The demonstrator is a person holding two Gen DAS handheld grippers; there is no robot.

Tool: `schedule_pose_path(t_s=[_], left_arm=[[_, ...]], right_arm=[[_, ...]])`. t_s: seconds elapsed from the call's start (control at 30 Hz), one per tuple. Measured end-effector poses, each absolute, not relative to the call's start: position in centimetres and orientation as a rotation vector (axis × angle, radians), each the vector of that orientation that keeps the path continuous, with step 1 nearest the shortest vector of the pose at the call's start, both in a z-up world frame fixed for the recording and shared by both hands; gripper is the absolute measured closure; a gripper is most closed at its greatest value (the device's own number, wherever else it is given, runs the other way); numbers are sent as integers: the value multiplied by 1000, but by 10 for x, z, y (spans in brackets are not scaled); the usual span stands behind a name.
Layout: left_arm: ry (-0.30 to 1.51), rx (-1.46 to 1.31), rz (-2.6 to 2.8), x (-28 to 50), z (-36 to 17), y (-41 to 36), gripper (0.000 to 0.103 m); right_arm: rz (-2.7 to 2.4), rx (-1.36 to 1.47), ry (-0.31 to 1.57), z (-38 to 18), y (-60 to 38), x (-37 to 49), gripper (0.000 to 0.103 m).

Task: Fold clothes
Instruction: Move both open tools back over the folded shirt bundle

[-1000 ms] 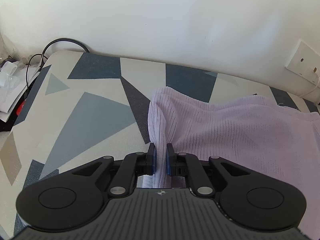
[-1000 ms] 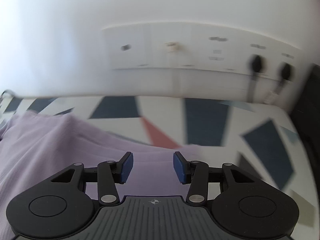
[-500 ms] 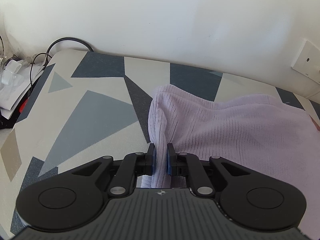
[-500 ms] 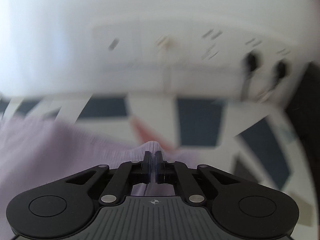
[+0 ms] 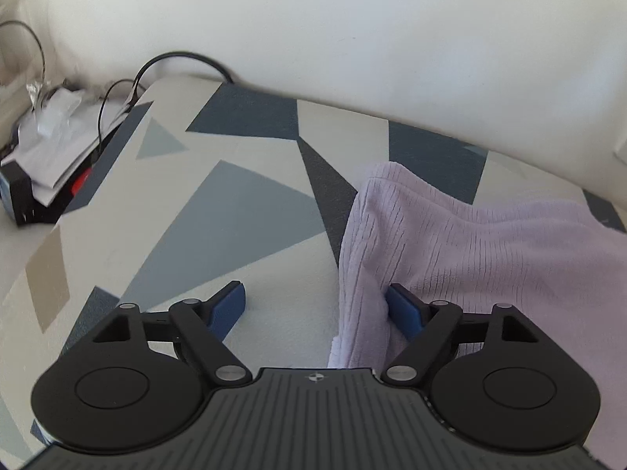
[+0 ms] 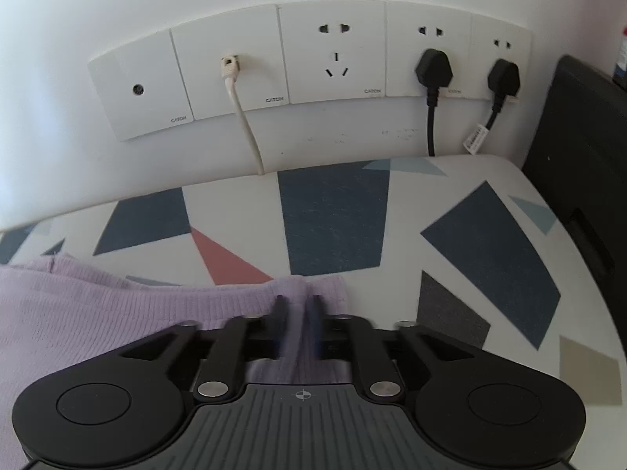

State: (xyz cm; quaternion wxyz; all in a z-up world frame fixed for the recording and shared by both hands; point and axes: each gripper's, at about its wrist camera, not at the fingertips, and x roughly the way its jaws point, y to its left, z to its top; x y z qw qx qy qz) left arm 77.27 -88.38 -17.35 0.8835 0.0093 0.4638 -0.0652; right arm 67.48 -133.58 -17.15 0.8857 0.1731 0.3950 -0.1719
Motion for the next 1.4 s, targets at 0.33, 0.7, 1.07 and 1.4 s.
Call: schedule_pose_path(t_s=[0.33,0.7,1.07,1.4], left_arm=[[981,-29,-287,737,-114,-889,13],[1061,-90,-453,668,-113,-829,10],[1149,-238,-524,606,-130,-770,10],[1229,-281,-555,572,-143,-760,9]], right_arm=[[-321,463,692,-114,-1303,620,27],[-423,483,737,-114,-1246,531,13],[-523,407,772,-101,-1177,475,1],[-582,433,797,-96,-1162,430,1]])
